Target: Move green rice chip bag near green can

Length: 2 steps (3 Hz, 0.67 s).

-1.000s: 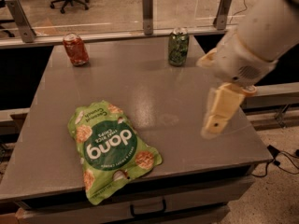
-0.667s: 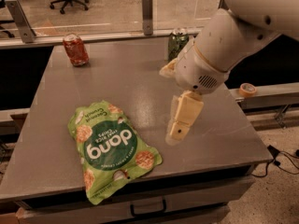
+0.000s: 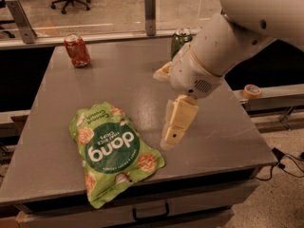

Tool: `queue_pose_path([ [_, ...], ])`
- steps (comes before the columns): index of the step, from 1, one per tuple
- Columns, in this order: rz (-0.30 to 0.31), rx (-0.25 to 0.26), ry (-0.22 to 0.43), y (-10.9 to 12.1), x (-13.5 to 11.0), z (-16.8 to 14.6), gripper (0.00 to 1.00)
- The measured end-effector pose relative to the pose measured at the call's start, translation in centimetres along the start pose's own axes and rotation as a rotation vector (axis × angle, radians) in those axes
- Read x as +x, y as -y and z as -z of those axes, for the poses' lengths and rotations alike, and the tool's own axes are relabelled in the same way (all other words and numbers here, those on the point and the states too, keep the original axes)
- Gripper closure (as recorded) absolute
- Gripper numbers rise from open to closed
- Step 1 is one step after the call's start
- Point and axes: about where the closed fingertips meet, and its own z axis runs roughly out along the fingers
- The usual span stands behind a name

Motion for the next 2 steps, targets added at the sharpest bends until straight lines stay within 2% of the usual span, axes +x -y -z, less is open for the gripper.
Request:
queue_pose_path([
  [2, 0.094, -0.083, 0.156, 0.2, -6.3, -5.4, 0.00],
])
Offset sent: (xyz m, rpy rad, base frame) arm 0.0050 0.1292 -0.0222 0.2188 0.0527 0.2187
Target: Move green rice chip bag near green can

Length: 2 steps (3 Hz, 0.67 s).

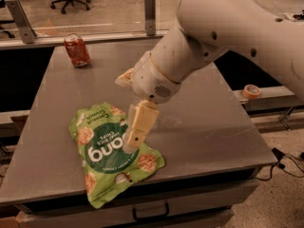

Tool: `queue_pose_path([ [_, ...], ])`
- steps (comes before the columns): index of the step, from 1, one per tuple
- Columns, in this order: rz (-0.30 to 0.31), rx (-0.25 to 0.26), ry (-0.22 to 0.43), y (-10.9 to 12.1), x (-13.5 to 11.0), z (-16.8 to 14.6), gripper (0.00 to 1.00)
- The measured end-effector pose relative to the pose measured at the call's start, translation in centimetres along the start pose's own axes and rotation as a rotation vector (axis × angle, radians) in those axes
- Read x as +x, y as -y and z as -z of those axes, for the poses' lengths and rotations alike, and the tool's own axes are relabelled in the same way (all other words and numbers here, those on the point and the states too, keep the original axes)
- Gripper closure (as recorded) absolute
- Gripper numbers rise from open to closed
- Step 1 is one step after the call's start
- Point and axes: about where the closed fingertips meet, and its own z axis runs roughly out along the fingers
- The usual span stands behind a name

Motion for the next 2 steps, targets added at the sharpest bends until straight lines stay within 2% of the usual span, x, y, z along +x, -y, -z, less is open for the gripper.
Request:
queue_pose_path([
  [1, 0.017, -0.043, 0.055, 0.4, -1.5, -3.6, 0.00],
  [2, -0.002, -0.048, 0.094, 2.2, -1.7, -5.9, 0.00],
])
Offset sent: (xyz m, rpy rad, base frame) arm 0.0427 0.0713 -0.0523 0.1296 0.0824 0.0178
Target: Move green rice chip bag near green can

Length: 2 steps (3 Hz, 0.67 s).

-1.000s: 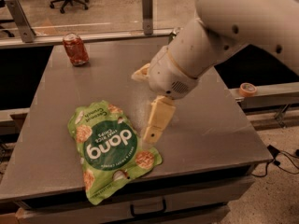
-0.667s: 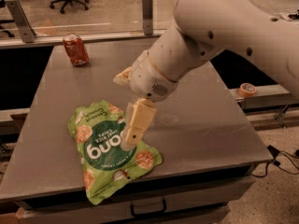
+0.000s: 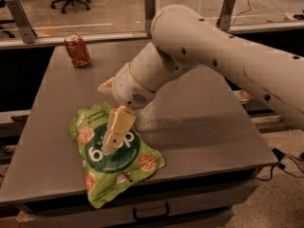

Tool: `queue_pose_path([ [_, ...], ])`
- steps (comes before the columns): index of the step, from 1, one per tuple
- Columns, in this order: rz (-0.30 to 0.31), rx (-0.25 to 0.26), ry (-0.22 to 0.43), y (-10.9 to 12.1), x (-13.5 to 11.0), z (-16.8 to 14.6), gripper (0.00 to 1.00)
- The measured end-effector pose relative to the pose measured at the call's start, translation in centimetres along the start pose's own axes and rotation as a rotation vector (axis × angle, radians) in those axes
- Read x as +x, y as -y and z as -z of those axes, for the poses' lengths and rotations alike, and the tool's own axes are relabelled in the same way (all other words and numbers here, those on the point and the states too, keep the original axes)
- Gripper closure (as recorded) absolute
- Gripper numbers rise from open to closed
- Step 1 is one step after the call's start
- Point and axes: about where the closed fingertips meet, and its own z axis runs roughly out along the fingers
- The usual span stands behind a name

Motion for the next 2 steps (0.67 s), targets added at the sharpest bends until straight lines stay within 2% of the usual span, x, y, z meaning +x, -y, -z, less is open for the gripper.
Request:
queue_pose_path([
  [1, -0.038, -0.024, 0.002, 1.3, 0.7, -2.0, 0.16],
  [2, -0.079, -0.044, -0.003, 1.6, 1.5, -3.2, 0.38],
])
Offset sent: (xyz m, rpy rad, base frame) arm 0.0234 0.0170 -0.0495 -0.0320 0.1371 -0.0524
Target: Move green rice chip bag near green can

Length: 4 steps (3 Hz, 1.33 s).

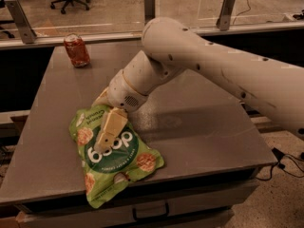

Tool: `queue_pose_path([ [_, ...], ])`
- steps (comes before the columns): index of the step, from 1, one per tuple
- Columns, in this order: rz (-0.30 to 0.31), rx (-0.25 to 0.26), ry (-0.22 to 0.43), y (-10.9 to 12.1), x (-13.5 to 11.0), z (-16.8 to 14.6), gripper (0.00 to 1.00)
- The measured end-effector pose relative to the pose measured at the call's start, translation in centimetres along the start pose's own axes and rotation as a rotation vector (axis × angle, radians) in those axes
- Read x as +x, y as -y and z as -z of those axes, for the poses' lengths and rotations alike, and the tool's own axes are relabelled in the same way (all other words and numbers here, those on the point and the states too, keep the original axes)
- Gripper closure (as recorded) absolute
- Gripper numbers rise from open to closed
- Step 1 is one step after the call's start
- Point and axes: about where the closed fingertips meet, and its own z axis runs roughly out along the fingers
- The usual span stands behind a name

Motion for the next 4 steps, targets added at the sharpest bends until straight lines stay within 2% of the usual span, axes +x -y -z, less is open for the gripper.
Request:
queue_pose_path([
  [2, -0.005, -0.001, -0.001, 0.0, -0.2, 0.2, 0.86],
  [3, -0.013, 0.081, -0.025, 0.1, -0.9, 5.2, 1.00],
  [4, -0.015, 0.209, -0.055, 0.5, -2.2, 12.8, 1.00],
])
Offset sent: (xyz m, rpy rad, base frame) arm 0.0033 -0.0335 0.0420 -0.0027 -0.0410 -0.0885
